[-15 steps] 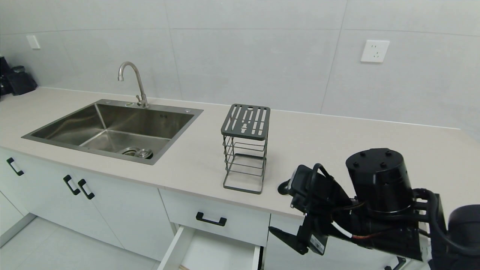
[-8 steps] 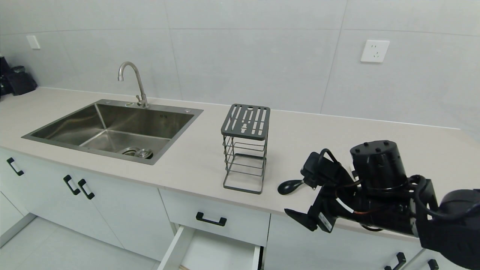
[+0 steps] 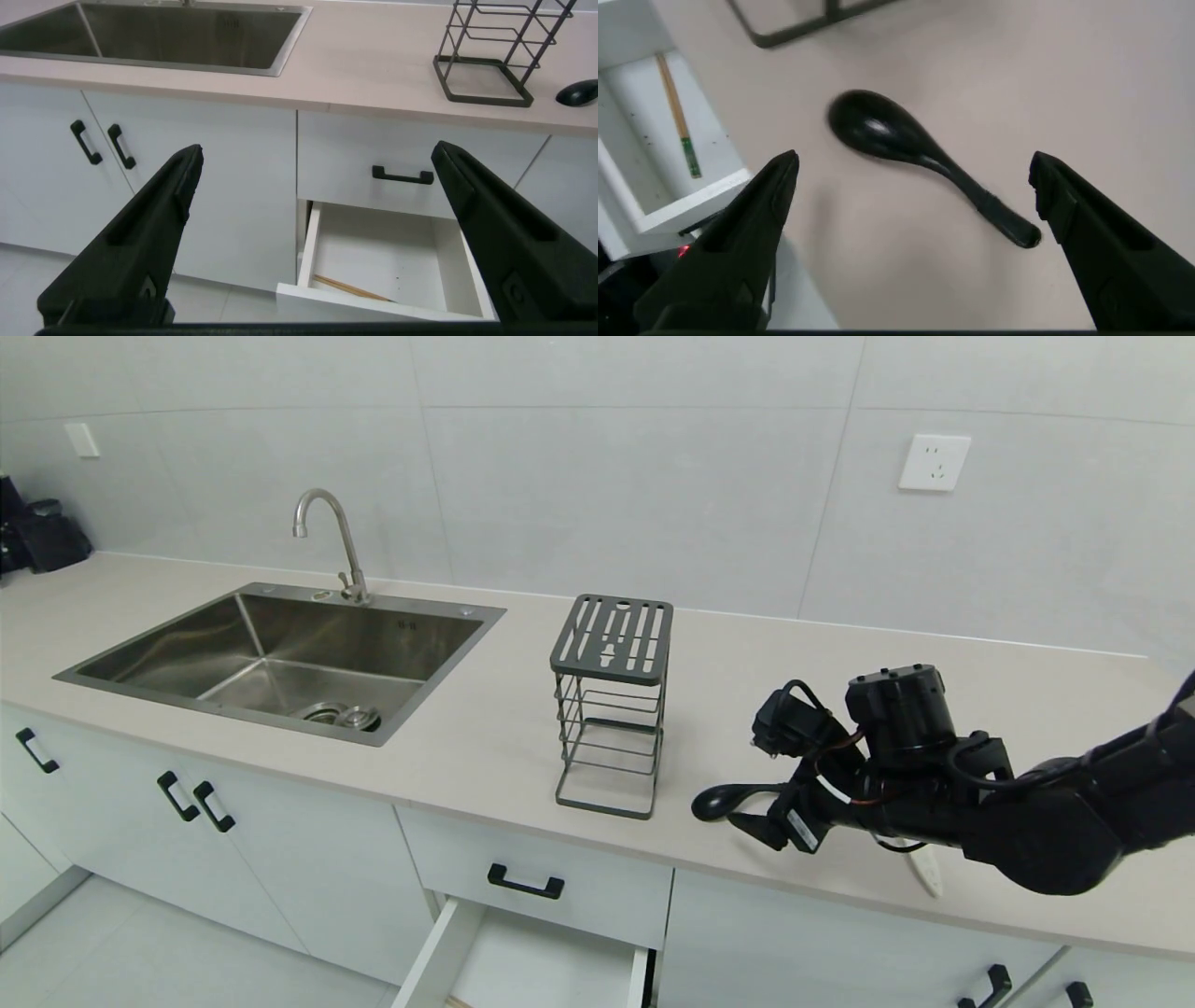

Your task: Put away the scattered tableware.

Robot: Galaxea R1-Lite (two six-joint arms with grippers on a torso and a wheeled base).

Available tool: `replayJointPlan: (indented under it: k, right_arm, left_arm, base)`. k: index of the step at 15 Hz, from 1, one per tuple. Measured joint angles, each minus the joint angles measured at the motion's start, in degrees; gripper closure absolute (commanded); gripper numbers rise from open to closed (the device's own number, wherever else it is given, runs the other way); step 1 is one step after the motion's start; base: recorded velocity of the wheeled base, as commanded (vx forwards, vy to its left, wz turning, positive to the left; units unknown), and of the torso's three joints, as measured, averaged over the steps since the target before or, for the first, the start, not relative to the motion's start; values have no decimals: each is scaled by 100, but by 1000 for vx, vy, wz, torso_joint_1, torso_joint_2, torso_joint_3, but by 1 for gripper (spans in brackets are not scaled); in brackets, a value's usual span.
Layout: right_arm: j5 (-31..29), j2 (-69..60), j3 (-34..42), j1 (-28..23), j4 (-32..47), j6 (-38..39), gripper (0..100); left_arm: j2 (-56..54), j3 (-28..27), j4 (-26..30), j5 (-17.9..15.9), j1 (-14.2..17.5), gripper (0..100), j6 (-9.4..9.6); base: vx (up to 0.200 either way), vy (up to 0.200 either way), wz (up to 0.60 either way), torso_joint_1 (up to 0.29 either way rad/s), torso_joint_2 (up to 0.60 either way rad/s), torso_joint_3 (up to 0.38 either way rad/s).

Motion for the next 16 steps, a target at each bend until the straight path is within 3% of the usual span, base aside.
replayJointPlan:
  k: [15,16]
  right_arm:
    - [65,1040,-562,-278,-18,33,0]
    - [82,1078,-564,-304,-29,43,100]
  left_arm:
    - [0,0,0,0,0,0,0]
    - [0,0,0,0,0,0,2]
  base:
    - [0,0,0,0,0,0]
    - [0,0,0,0,0,0]
